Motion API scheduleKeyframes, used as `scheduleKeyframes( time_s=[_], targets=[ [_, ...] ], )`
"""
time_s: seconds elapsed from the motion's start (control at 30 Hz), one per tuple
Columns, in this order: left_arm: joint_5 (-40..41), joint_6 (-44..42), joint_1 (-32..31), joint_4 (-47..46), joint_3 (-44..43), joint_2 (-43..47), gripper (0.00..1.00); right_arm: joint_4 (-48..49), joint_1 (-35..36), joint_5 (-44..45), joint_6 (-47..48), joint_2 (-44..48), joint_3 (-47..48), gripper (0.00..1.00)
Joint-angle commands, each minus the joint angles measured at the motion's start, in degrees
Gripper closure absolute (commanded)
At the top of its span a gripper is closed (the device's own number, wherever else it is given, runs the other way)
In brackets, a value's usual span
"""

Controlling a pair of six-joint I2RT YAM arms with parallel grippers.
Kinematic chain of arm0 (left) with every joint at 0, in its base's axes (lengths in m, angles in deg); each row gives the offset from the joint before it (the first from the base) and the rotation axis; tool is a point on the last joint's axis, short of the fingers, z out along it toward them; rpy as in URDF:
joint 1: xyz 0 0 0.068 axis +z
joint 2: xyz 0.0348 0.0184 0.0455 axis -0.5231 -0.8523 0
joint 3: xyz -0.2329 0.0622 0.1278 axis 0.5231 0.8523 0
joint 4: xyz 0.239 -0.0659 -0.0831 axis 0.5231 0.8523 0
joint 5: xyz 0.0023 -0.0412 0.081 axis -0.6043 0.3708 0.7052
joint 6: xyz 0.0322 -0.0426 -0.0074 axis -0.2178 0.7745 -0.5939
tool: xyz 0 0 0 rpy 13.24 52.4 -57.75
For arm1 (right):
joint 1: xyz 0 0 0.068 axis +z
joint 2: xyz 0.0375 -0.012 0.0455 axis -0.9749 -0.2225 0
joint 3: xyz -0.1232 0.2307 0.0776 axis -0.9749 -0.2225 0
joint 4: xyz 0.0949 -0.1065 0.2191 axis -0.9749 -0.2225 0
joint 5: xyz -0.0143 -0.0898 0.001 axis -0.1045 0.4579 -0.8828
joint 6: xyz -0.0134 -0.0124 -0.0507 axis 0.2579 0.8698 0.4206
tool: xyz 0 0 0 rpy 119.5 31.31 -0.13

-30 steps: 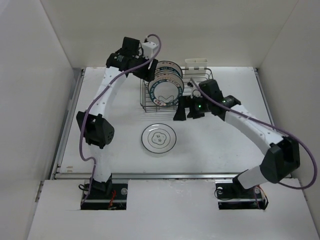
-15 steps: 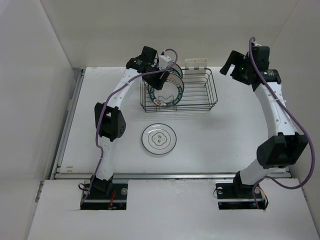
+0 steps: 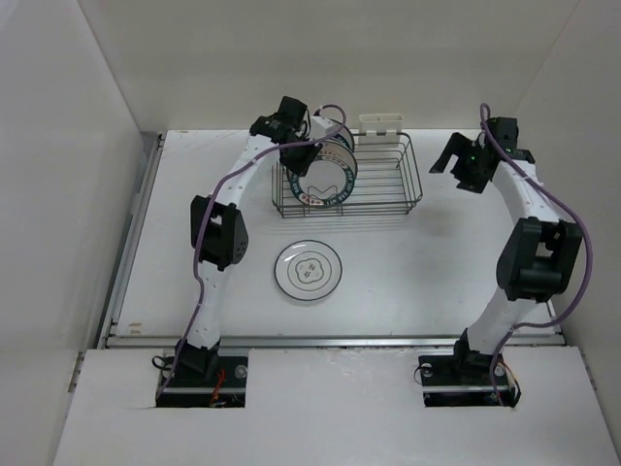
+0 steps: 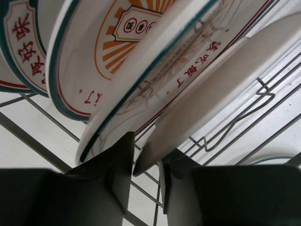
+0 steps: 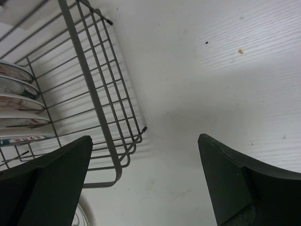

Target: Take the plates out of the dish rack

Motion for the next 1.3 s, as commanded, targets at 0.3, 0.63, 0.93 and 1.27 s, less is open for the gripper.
scheduleKeyframes(
  time_s=[0.3,0.63,0.93,1.27],
  targets=[
    [1.4,1.23,-0.31,0.62,-2.67,5.7,1.0,9.42,4.36,-6.48,1.95,-4.18,-0.55,0.04],
    [-1.67,1.23,-0.31,0.62,-3.19,15.02,1.0,10.22,6.82,-4.28,-0.33,-9.27,0.5,0.2],
    [-14.93,4.48,-0.31,16.84,-9.79,18.27,1.0,11.89,7.97,-3.75,-1.39,-7.95,-1.78,0.2],
    [-24.46,-13.88,-0.22,42.11,13.91,19.06,1.0,11.89,7.97,-3.75,-1.39,-6.81,-2.31,0.2]
  ],
)
